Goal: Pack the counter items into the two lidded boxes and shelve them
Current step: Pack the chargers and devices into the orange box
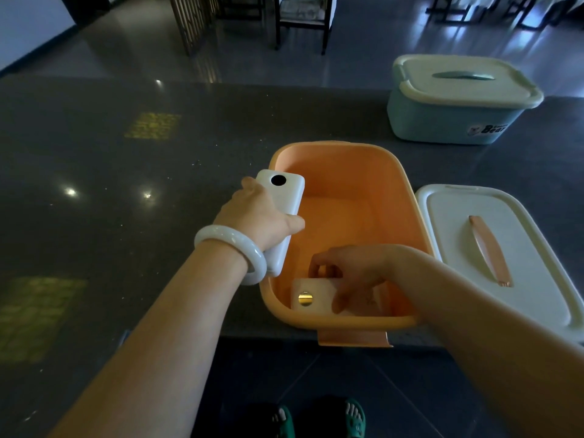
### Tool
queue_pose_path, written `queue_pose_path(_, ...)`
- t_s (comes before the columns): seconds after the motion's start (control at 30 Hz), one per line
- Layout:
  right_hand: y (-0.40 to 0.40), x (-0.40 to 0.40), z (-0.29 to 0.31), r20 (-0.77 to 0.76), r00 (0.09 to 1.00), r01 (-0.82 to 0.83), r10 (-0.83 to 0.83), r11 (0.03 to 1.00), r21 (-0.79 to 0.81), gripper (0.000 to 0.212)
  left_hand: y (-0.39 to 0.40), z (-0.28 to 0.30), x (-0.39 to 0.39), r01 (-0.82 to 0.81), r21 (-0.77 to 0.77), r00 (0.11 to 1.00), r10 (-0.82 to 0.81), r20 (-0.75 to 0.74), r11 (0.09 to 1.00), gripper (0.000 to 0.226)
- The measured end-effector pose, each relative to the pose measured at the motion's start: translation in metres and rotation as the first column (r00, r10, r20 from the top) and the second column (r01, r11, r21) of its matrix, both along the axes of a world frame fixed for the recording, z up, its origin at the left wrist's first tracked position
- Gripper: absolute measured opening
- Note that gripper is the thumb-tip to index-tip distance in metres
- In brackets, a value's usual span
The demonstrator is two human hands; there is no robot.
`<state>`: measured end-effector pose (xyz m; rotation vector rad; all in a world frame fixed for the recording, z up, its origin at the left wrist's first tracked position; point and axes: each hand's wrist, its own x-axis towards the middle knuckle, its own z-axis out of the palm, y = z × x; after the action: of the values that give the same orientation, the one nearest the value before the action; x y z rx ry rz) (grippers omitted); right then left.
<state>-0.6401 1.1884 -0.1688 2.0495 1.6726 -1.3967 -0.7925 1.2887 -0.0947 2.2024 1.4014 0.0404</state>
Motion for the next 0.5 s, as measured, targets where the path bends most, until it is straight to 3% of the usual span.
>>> queue_pose_path(0.4,-0.001,-0.001,0.004,0.015,0.999,0.047,-0.047,0.999,0.006,0.058,0.002,-0.002,0.0,-0.006,0.005,1.0,0.006,-0.002,1.0,0.076)
queue_pose_path(0.5,0.0,-0.001,0.011,-0.022,0.983,0.186,-0.185,0.971,0.149,0.043,0.001,-0.001,-0.002,-0.015,-0.012,1.0,0.015,0.011,1.0,0.077)
